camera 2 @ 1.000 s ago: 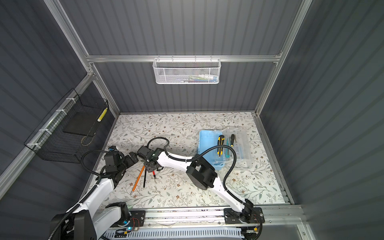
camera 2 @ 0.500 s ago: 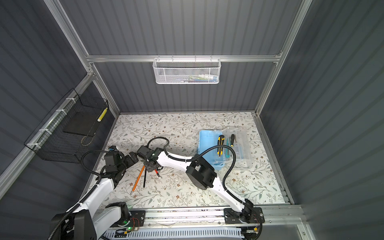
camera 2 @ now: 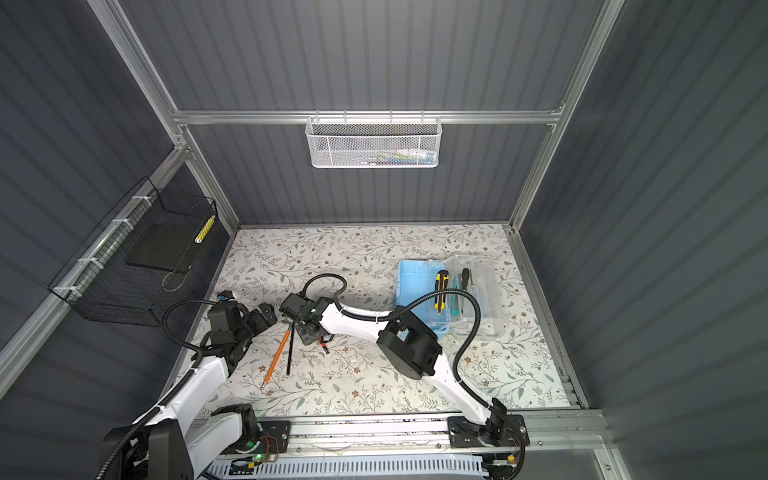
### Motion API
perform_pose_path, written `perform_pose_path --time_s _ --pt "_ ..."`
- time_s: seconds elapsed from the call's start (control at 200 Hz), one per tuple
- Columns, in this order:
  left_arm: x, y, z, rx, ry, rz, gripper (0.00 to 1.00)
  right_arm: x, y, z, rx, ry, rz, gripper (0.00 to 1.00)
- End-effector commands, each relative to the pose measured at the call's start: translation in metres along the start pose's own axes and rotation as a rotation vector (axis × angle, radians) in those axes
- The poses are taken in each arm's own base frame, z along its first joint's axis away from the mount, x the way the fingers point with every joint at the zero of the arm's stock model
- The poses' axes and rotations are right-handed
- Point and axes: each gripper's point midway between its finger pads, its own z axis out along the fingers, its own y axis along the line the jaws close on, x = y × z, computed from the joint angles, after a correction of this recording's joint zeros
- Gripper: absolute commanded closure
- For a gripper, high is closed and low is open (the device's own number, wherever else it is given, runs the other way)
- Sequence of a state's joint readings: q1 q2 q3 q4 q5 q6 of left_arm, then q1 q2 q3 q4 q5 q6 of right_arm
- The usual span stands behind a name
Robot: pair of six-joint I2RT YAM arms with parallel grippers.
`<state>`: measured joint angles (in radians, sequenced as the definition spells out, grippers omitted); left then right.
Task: Pack the tool kit
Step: 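Close the right gripper on the red-handled hex key and lift it, then carry the red-handled hex key into the blue box and lower it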
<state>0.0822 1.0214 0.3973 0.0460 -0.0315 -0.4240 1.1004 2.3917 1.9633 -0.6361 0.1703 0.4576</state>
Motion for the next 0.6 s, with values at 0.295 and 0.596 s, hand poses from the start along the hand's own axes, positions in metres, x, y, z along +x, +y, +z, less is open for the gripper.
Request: perform_pose_path --time_s 0.295,0.596 --pt "-0.004 -0.002 0.000 0.014 -0.004 -0.004 0.01 -0.025 -0.072 -0.084 0.090 -0.149 0.191 1.00" --pt "-0.004 -0.003 0.000 0.019 -0.001 -0.001 0.00 -0.006 -0.166 -0.135 0.248 -0.209 0.354 1.00"
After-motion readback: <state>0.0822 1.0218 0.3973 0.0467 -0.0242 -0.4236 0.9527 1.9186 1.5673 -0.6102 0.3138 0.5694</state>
